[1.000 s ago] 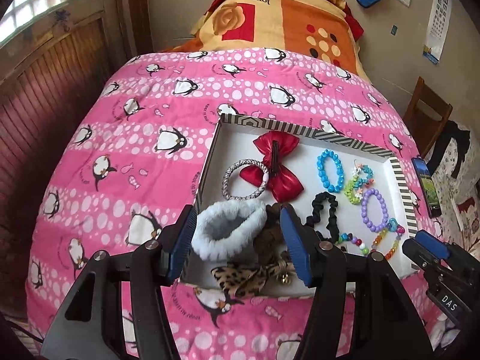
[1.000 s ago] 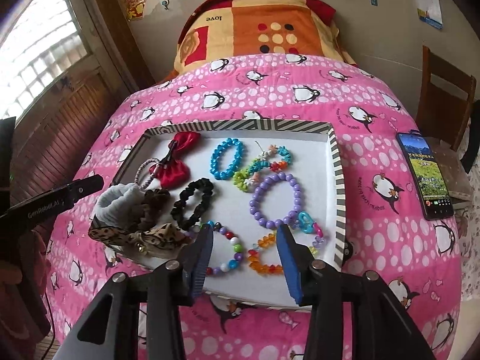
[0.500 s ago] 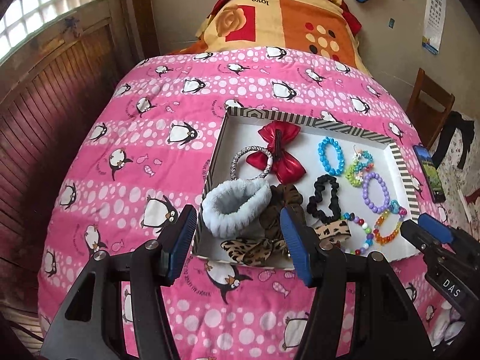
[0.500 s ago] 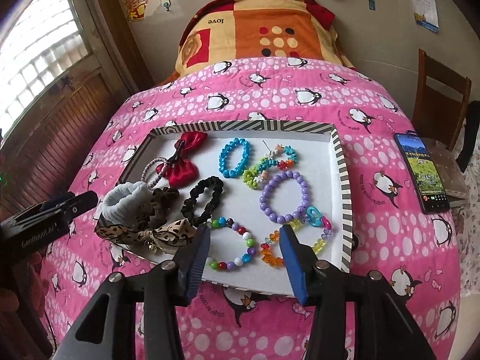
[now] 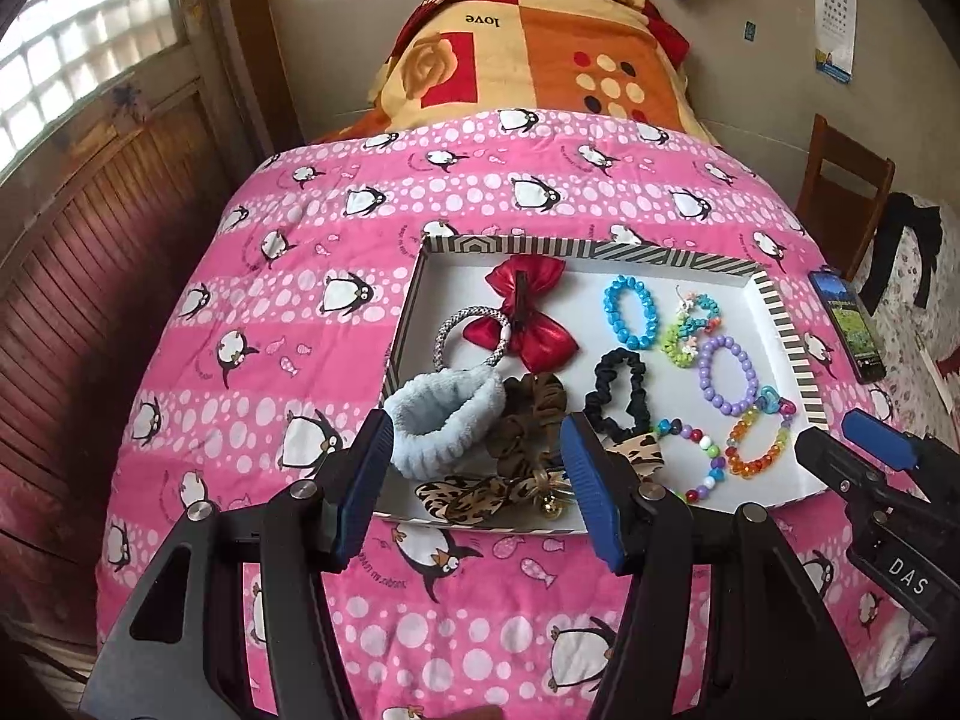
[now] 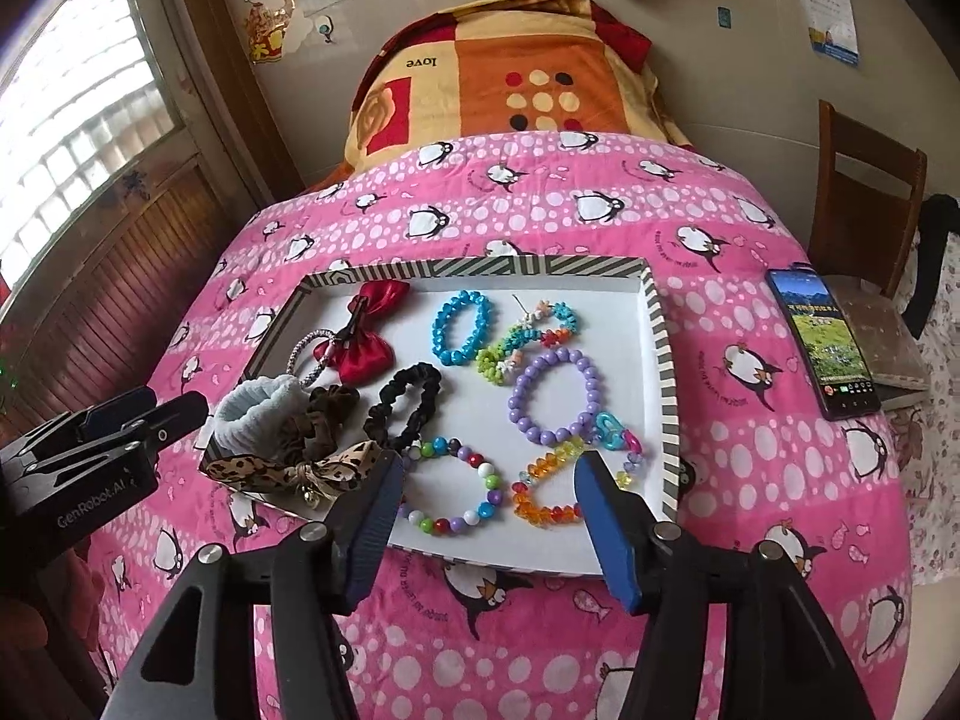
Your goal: Organize jewelry
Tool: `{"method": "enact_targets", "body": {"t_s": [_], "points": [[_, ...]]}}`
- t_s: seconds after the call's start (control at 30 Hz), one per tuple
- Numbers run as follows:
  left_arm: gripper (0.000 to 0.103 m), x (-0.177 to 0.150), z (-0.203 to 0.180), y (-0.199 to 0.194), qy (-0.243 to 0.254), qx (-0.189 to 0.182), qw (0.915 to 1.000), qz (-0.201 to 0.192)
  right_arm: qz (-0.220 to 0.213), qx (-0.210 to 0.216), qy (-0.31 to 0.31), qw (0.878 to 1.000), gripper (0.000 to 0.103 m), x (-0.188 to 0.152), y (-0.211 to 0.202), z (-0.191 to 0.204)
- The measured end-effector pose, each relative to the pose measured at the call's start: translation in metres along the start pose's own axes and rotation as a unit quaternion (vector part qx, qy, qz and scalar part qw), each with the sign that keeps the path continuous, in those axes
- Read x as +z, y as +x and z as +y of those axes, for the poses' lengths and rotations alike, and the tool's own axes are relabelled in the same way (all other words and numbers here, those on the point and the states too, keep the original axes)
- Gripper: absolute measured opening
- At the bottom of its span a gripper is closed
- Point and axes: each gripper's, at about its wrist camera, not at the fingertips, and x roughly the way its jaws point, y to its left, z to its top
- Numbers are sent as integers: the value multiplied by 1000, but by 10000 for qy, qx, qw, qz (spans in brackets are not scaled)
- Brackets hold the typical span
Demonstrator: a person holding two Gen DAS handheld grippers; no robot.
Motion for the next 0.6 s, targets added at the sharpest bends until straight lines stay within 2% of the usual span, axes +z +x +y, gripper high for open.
{"method": "enact_targets", "body": {"t_s": [0.27, 0.6], "points": [[58, 3, 1, -6, -47, 44, 9999, -115, -144, -41, -34, 9999, 57, 6, -8, -1], [58, 5, 10, -15, -177, 162, 9993, -275, -203, 30, -295, 9994, 57, 8, -11, 21]]}}
